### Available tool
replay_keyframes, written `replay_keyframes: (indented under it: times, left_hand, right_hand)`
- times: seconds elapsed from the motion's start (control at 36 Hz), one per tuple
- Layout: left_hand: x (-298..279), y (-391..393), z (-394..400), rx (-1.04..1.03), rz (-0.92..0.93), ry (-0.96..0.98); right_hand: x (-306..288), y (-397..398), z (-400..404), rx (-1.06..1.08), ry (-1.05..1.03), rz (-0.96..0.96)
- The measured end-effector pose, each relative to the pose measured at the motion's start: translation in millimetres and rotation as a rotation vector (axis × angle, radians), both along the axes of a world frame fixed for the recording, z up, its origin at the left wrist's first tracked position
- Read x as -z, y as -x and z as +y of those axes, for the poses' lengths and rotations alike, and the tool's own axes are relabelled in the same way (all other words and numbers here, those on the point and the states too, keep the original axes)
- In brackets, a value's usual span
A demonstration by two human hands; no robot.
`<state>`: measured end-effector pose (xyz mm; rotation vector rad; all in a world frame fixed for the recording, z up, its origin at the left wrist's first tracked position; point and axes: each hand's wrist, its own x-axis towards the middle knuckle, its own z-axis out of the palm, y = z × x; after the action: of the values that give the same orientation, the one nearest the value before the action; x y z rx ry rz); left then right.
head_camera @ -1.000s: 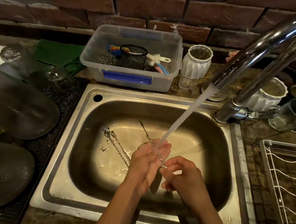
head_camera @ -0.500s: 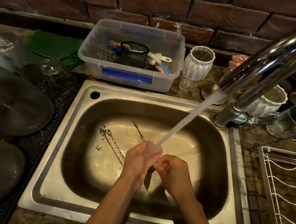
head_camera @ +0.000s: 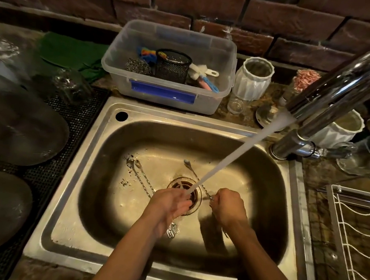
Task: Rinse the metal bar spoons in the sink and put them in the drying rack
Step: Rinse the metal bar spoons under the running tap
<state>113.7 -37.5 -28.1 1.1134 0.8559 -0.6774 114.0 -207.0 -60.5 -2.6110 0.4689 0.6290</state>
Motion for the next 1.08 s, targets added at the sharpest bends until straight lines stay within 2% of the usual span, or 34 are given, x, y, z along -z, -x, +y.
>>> replay_keyframes:
  times: [0.14,0.36,0.53,0.61,0.67,0.81,1.08]
  left_hand:
    - [1,2,5,0.049,-0.014,-0.030]
    - [3,2,16,0.089,-0.018,-0.049]
    - [8,-2,28,0.056,-0.003,-0.077]
    - [9,-2,36,0.007,0.000,-0.091]
    - [9,-2,44,-0.038,-0.006,-0.111]
    - [8,-2,60,-0.145,-0.010,-0.147]
    - [13,-5,84,-0.245,0.045,-0.083]
  right_hand:
    - [6,-3,-9,0.042,0.050,0.025]
    - [17,9,-17,0.211,-0.042,0.139]
    - [12,12,-14,0.152,0.065,0.208]
    - [8,12,-1,0.069,0.133,0.103]
    - [9,9,14,0.004,0.082,0.022]
    - [13,0,67,-0.086,-0.407,0.039]
    - [34,-4,121,-0.086,-0.322,-0.002]
